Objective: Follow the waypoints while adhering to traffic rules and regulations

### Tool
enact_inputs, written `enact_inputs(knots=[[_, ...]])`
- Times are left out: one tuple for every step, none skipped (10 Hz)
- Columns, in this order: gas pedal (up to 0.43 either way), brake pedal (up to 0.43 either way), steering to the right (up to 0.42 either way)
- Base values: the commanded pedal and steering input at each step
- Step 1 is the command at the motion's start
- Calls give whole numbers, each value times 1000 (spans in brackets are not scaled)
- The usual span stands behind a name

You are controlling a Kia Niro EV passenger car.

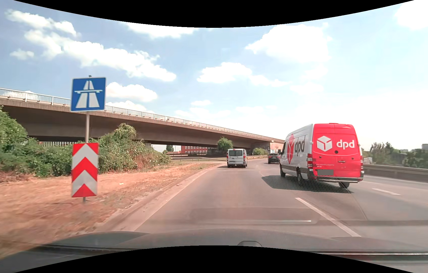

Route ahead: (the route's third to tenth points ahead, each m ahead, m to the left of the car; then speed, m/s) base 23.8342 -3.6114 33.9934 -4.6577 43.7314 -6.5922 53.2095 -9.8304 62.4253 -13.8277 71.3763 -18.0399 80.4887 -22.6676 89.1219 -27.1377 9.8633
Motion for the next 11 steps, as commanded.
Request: enact_inputs(knots=[[280, 0, -6], [280, 0, -6], [287, 0, -6], [299, 0, -6], [331, 0, -5], [339, 0, -3], [339, 0, 0], [339, 0, 5], [339, 0, 12], [339, 0, 20], [339, 0, 26]])
